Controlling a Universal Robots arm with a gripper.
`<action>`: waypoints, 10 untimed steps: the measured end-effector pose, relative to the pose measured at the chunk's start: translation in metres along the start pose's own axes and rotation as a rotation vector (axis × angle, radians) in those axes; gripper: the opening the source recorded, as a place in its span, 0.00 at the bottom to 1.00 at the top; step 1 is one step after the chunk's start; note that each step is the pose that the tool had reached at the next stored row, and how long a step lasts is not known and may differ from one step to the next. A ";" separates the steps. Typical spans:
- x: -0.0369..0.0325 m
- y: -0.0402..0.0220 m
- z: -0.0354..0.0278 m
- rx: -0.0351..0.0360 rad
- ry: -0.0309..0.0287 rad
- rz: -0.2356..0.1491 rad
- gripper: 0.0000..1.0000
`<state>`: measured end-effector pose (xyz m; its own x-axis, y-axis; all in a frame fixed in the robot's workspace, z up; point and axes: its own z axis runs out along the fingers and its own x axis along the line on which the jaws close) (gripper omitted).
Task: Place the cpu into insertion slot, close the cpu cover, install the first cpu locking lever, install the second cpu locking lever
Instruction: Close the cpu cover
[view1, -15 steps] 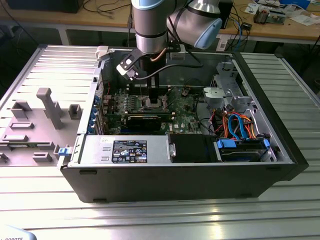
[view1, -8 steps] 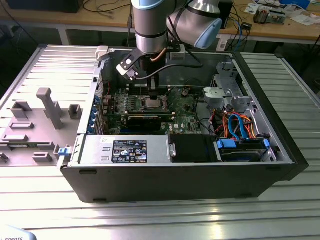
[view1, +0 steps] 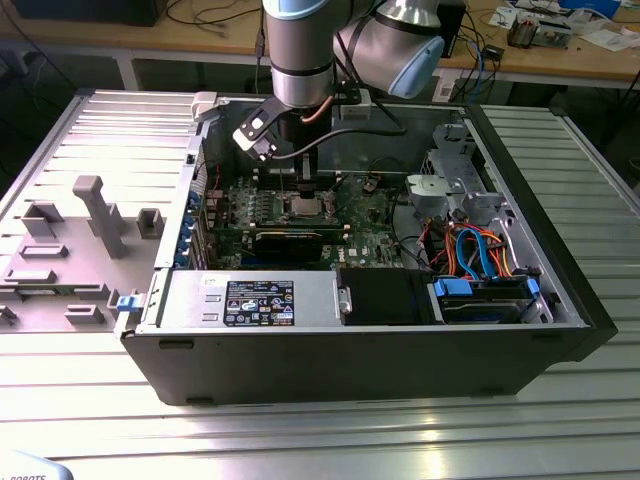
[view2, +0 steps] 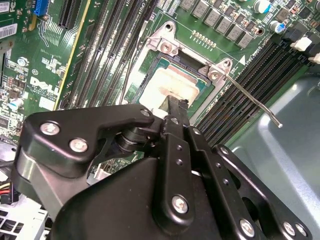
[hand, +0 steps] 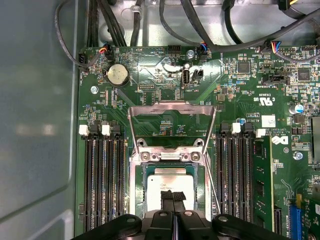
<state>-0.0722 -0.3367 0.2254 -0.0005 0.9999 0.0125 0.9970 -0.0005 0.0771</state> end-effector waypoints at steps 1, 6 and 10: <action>0.0000 0.0000 0.0000 0.0000 0.0001 0.000 0.11; 0.0000 0.0000 0.0000 0.0002 0.0001 0.000 0.11; 0.0000 0.0000 0.0000 0.0003 0.0001 0.000 0.11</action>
<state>-0.0722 -0.3366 0.2254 -0.0005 0.9999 0.0126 0.9970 -0.0005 0.0768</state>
